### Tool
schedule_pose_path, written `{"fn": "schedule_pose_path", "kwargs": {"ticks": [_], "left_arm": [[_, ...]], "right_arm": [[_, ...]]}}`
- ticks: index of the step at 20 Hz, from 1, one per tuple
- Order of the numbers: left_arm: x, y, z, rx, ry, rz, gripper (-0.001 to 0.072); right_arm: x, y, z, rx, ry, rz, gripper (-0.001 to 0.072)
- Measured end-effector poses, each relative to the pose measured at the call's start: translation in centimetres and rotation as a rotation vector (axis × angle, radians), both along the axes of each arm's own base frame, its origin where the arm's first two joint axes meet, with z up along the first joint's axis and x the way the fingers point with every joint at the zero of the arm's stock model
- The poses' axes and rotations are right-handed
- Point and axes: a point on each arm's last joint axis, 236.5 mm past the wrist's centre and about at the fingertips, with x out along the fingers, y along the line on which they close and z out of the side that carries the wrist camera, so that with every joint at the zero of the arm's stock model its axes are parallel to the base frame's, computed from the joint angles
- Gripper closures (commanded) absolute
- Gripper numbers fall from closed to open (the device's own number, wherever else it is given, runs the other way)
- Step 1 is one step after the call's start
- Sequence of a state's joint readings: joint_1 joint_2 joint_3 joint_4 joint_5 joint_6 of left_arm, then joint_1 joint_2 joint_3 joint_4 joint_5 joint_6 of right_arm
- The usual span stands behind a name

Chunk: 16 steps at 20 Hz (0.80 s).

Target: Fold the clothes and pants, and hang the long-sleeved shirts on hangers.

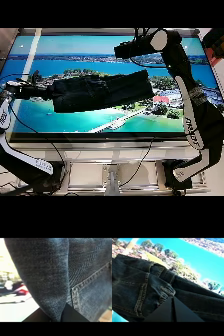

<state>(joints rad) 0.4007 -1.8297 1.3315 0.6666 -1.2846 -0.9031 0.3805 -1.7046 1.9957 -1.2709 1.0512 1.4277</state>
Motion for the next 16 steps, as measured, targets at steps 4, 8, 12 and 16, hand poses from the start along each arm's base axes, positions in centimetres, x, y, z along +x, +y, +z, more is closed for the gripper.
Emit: {"fn": "schedule_pose_path", "kwargs": {"ticks": [4, 8, 12, 16], "left_arm": [[0.3, -1.1, 4.3, -0.014, -0.073, -0.061, 0.0657], [0.3, -2.1, 11.2, 0.043, -0.215, -0.130, 0.0656], [-1.0, -5.5, 17.8, 0.096, -0.361, -0.217, 0.0655], [-2.8, -9.9, 22.9, 0.074, -0.480, -0.292, 0.0655]], "right_arm": [[0.2, -1.3, -2.6, -0.080, 0.018, -0.009, 0.0690], [0.8, -1.5, -6.0, -0.083, 0.049, -0.047, 0.0690], [1.8, 0.5, -11.5, 0.045, 0.170, -0.138, 0.0690], [0.2, 6.2, -17.9, 0.206, 0.370, -0.157, 0.0691]]}}
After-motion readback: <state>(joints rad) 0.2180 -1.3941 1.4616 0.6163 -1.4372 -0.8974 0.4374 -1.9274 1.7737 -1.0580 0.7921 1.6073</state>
